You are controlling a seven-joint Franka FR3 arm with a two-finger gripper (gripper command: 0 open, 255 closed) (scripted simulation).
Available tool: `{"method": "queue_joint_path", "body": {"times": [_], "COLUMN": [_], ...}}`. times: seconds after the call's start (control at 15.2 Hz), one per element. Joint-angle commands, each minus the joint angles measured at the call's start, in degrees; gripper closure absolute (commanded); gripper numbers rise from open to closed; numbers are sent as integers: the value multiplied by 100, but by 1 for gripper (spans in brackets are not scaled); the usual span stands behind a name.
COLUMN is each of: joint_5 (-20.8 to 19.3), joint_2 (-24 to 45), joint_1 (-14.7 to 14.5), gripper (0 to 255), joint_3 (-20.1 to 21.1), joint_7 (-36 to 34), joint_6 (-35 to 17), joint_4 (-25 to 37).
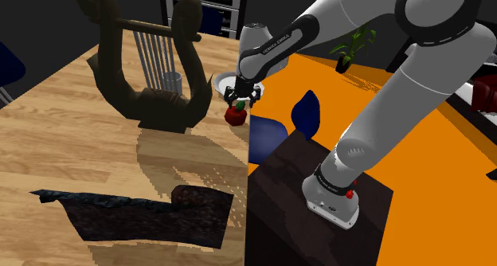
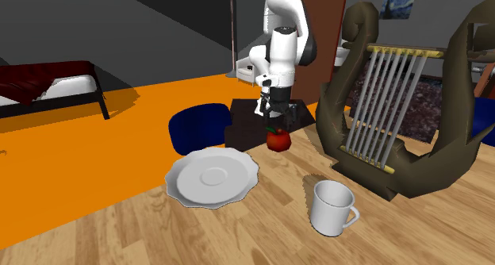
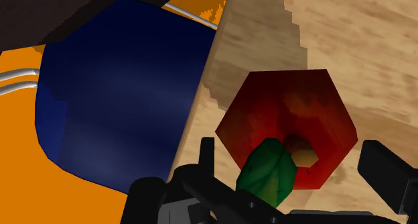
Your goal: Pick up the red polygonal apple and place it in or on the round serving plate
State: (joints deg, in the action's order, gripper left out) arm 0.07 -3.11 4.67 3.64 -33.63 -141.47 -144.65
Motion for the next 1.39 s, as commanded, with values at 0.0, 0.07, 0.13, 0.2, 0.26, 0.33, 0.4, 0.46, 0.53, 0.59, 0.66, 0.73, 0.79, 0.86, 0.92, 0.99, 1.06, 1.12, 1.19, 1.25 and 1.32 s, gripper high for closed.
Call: {"method": "queue_joint_path", "body": {"times": [0.0,0.07,0.13,0.2,0.26,0.33,0.4,0.46,0.53,0.59,0.66,0.73,0.79,0.86,0.92,0.99,1.06,1.12,1.19,1.25,1.32], "joint_5": [0,0,0,0,0,0,0,0,0,-1,0,7,13,18,23,28,33,37,41,45,48], "joint_2": [0,0,0,0,1,1,4,1,1,5,0,-66,-132,-194,-256,-316,-375,-433,-490,-544,-598], "joint_1": [0,0,0,0,0,0,0,1,1,2,0,-1,-2,-2,-3,-4,-5,-5,-6,-6,-7], "gripper": [0,255,255,255,255,255,255,255,255,255,255,255,255,255,255,255,255,255,255,255,255], "joint_3": [0,0,0,0,0,0,0,-1,-2,-2,0,-1,-1,-2,-3,-3,-4,-5,-7,-8,-9], "joint_7": [0,0,0,0,-1,-1,-1,1,3,3,0,5,10,14,18,22,25,29,32,35,38], "joint_6": [0,0,0,0,-1,0,-1,0,-1,-2,-1,84,169,255,340,426,511,596,682,767,852], "joint_4": [0,0,0,0,0,1,2,1,0,2,-1,18,38,62,85,110,137,164,193,223,255]}}
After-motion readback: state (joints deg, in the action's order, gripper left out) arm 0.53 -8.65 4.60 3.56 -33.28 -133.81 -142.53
